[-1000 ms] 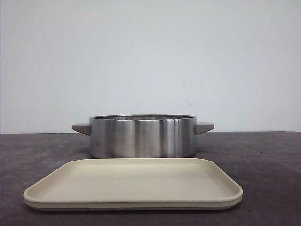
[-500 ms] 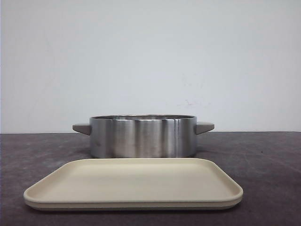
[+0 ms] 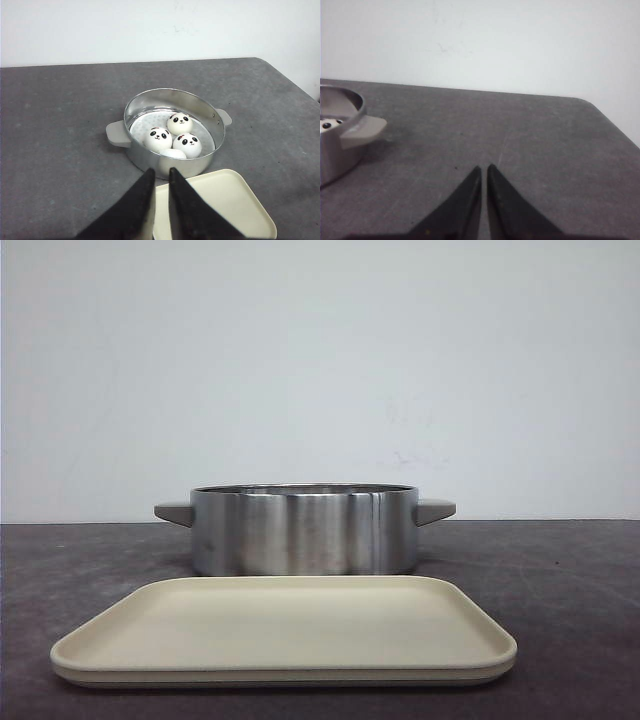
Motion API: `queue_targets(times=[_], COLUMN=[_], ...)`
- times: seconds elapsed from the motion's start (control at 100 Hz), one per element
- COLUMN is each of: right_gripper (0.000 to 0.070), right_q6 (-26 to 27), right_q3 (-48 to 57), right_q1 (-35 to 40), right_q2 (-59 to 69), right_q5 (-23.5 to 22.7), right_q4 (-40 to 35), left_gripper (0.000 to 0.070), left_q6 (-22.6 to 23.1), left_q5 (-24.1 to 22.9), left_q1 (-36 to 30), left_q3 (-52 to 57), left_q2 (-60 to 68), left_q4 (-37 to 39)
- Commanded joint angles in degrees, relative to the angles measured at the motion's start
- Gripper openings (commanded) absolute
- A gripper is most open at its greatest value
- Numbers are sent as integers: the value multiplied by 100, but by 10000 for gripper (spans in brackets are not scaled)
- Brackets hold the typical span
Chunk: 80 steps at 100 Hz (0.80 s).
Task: Steam buns
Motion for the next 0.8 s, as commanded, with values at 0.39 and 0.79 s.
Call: queue_targets(times=[0.39, 0.79], right_gripper=[12, 12], right_q6=[461, 494], right_q3=[-160, -160], right_q1=[2, 4], right_q2=[-234, -234], right_q5=[-66, 39], right_q4=[-885, -925], left_gripper=[0, 0], left_q6=[37, 37], left_q5=[-26, -26], left_q1=[-66, -66], left_q3=[72, 72], left_q2=[26, 26], left_q4=[61, 61])
